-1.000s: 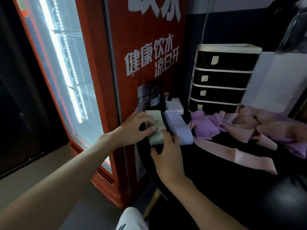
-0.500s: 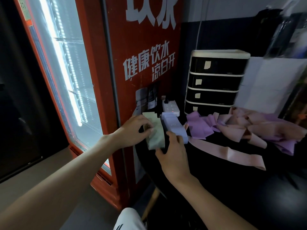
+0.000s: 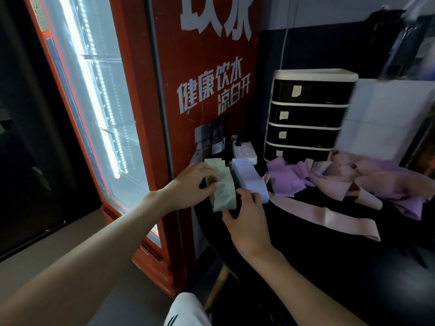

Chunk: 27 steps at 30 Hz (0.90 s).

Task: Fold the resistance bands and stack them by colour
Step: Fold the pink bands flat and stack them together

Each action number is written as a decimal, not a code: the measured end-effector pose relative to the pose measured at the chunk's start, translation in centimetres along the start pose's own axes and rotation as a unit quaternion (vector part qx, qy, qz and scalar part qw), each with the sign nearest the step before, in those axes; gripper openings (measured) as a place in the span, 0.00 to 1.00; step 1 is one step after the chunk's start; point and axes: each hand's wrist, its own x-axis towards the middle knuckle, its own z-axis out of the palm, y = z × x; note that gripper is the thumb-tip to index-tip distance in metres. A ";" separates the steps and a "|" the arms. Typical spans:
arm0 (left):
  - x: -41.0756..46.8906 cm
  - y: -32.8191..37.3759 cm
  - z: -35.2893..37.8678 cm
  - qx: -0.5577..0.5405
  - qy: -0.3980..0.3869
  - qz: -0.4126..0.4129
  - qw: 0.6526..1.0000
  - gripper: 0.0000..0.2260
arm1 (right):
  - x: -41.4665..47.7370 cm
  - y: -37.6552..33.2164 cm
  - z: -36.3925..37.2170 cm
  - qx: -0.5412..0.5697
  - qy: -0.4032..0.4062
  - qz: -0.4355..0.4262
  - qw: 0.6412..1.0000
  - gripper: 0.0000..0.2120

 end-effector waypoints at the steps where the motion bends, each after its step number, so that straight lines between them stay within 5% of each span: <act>1: 0.0 0.0 0.0 0.002 0.000 0.002 1.000 0.18 | 0.0 0.1 -0.1 -0.002 -0.001 0.001 1.000 0.26; 6: -0.2 0.4 0.1 0.004 0.009 0.000 1.000 0.09 | -0.2 0.2 -0.4 -0.004 -0.005 -0.001 1.000 0.26; 17: 0.3 7.5 1.3 -0.022 0.069 0.049 0.996 0.06 | -1.3 3.0 -5.6 -0.009 0.029 -0.017 0.999 0.25; 23: 2.2 16.6 8.1 -0.107 0.062 0.021 0.992 0.03 | -2.2 10.2 -15.5 -0.194 0.102 0.034 0.975 0.14; 27: 4.9 19.2 12.9 -0.109 0.037 -0.056 0.992 0.09 | -3.0 14.2 -19.1 -0.264 0.064 0.082 0.959 0.14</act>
